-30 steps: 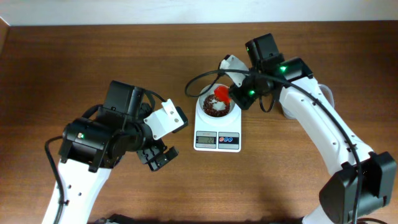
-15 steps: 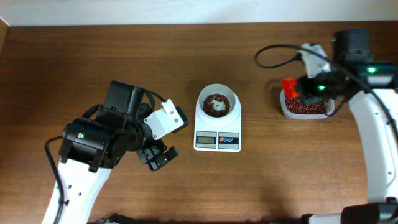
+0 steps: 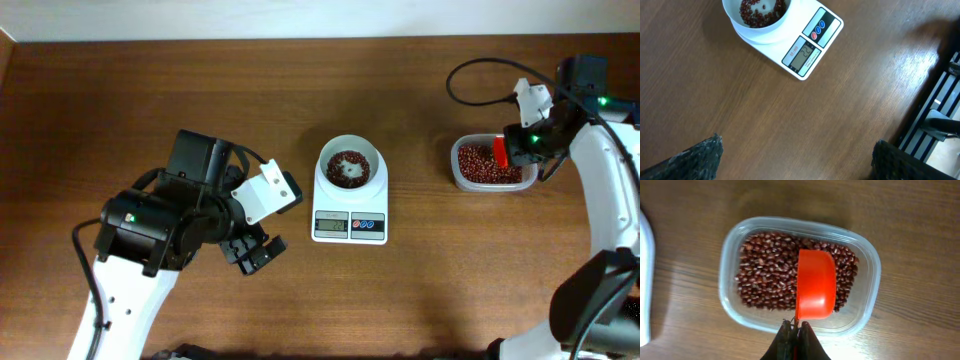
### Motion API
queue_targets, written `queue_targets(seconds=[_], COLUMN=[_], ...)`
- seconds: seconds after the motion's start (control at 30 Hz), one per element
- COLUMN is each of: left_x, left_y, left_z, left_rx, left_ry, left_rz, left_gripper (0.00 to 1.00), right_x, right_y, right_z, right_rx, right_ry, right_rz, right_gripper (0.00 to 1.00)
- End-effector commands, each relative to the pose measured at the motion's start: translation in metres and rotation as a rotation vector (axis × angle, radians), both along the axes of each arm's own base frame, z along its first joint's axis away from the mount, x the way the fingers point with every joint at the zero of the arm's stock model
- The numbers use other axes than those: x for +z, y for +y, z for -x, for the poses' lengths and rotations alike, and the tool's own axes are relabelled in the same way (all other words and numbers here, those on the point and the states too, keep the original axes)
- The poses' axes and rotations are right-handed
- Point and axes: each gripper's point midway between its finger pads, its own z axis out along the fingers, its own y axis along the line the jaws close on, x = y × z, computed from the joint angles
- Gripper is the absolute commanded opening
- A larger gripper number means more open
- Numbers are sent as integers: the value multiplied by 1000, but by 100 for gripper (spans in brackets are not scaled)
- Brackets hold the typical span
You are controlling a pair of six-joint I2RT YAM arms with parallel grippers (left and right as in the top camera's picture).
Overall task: Scoop and weigh 50g on scale
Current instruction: 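Return the scoop to the bean tub and scoop more beans, then carry the filled scoop with the right gripper over the scale bowl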
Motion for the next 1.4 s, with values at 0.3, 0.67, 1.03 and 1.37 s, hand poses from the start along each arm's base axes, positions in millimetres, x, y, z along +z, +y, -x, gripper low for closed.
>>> queue_targets(seconds=[0.3, 0.67, 1.03, 1.37], left_x=[5, 5, 5, 5], left_y=[1, 1, 1, 1], left_z=[-3, -3, -3, -3], left_rx=[-5, -5, -5, -5], left_ry=[-23, -23, -23, -23], left_rz=[-2, -2, -2, -2], left_gripper=[99, 99, 99, 99], right_x=[-42, -34, -6, 40], right_y=[31, 2, -48, -11], right_z=[-13, 5, 27, 18], right_rx=[-9, -149, -319, -211], right_ry=[67, 68, -45, -145], right_rz=[-239, -497, -813, -1102], right_gripper=[4, 4, 4, 4])
